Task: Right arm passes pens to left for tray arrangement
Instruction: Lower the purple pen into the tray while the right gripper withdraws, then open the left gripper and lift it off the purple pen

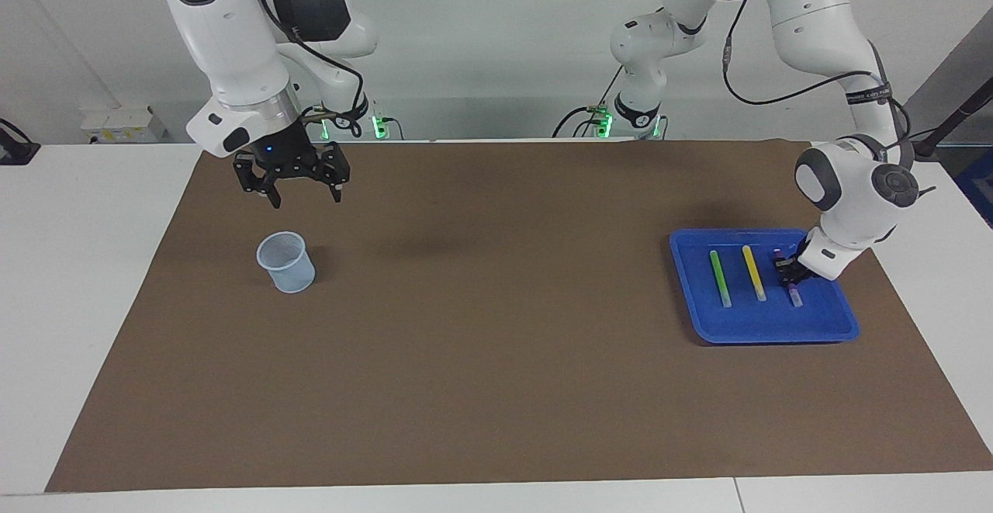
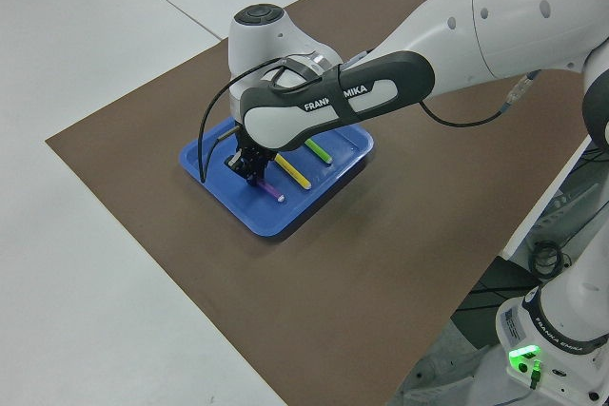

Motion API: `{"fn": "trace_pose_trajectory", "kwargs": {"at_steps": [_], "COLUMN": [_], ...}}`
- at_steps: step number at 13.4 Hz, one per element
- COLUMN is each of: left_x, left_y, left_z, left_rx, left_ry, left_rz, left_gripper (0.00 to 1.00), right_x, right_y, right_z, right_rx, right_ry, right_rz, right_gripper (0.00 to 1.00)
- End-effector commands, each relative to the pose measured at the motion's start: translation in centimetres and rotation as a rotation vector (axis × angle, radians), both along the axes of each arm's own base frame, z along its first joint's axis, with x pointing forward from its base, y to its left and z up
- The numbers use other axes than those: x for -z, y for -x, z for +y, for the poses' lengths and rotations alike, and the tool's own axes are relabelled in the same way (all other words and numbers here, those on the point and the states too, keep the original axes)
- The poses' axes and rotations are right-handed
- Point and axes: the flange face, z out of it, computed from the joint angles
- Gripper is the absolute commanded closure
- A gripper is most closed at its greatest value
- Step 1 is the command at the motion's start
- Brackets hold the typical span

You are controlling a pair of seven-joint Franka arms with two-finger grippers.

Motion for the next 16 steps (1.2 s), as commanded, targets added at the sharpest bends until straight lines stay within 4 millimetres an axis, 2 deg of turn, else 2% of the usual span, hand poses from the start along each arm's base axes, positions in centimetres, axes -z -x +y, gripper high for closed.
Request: {"fn": "trace_pose_trajectory", "kwargs": {"at_steps": [1, 2, 3, 4, 5, 7, 11, 13, 16], "left_x": [2.5, 2.3, 2.3, 2.2, 1.9, 1.3, -1.5, -2.2, -4.3], "left_y": [1.7, 1.6, 1.5, 1.3, 1.2, 0.8, -0.9, -1.0, -1.6], "left_z": [0.8, 0.8, 0.8, 0.8, 0.9, 1.1, 1.3, 1.3, 1.0], "left_rx": [0.007, 0.009, 0.009, 0.007, -0.009, -0.010, -0.057, -0.063, -0.061], "left_ry": [-0.010, -0.011, -0.012, -0.011, -0.006, -0.006, 0.042, 0.046, 0.052], "left_rz": [-0.040, -0.049, -0.052, -0.056, -0.055, -0.051, -0.016, 0.002, 0.027], "left_gripper": [1.00, 0.99, 0.71, 0.29, 0.00, 0.00, 0.00, 0.00, 0.00], "right_x": [-0.4, -0.3, -0.4, -0.4, -0.4, -0.5, -0.5, -0.6, -0.7], "right_y": [0.0, 0.3, 0.7, 0.9, 0.9, 1.3, 2.4, 1.9, 1.6], "right_z": [0.5, 0.3, 0.2, 0.3, 0.3, 0.3, 0.7, 0.4, -0.4], "right_rx": [-0.037, -0.032, -0.032, -0.033, -0.033, -0.035, -0.033, -0.036, -0.017], "right_ry": [0.030, 0.034, 0.038, 0.039, 0.039, 0.041, 0.040, 0.037, 0.032], "right_rz": [0.024, 0.043, 0.060, 0.063, 0.065, 0.081, 0.094, 0.073, 0.063], "right_gripper": [0.00, 0.00, 0.00, 0.00, 0.00, 0.00, 0.00, 0.00, 0.00]}}
